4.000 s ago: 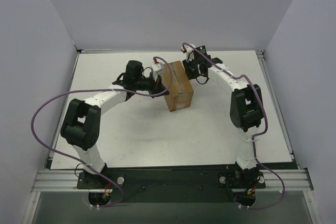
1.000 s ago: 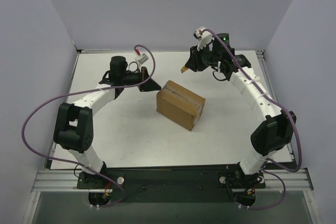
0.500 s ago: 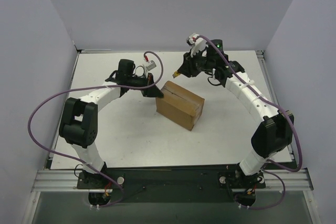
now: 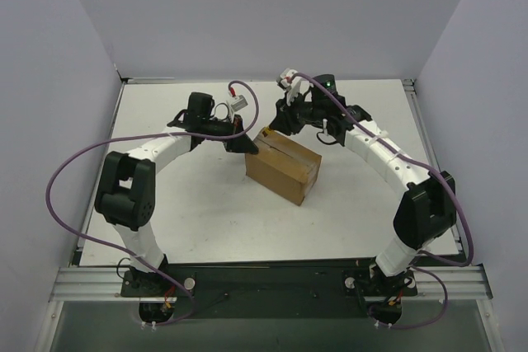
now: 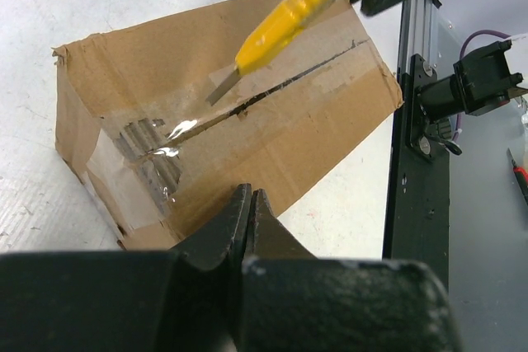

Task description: Unpack the express box

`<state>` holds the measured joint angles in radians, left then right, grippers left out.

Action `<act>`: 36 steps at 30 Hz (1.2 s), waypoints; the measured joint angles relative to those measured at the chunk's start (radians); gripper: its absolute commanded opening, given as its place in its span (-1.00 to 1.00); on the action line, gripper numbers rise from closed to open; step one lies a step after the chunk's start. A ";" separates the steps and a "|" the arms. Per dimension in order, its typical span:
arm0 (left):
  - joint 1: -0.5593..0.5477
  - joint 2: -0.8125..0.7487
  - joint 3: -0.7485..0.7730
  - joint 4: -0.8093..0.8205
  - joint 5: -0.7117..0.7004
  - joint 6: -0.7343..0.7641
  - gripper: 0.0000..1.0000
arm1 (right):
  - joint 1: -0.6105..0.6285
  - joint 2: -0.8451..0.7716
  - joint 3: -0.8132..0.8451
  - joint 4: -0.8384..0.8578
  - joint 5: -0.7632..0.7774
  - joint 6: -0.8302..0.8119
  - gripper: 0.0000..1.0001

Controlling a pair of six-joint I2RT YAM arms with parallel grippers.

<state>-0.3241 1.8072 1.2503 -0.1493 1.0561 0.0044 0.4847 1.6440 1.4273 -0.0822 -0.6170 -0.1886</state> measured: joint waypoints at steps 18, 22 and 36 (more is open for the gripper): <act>0.000 0.019 0.016 0.002 0.024 -0.010 -1.00 | 0.058 0.000 -0.084 0.140 0.072 -0.079 -1.00; 0.000 0.022 0.020 0.002 0.026 -0.011 -1.00 | 0.060 0.000 -0.086 0.146 0.079 -0.083 -1.00; 0.000 0.028 0.026 0.002 0.030 -0.019 -1.00 | 0.062 0.000 -0.086 0.142 0.079 -0.090 -1.00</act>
<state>-0.3237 1.8351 1.2762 -0.1471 1.0859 -0.0147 0.5468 1.6440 1.3415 0.0597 -0.5385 -0.2787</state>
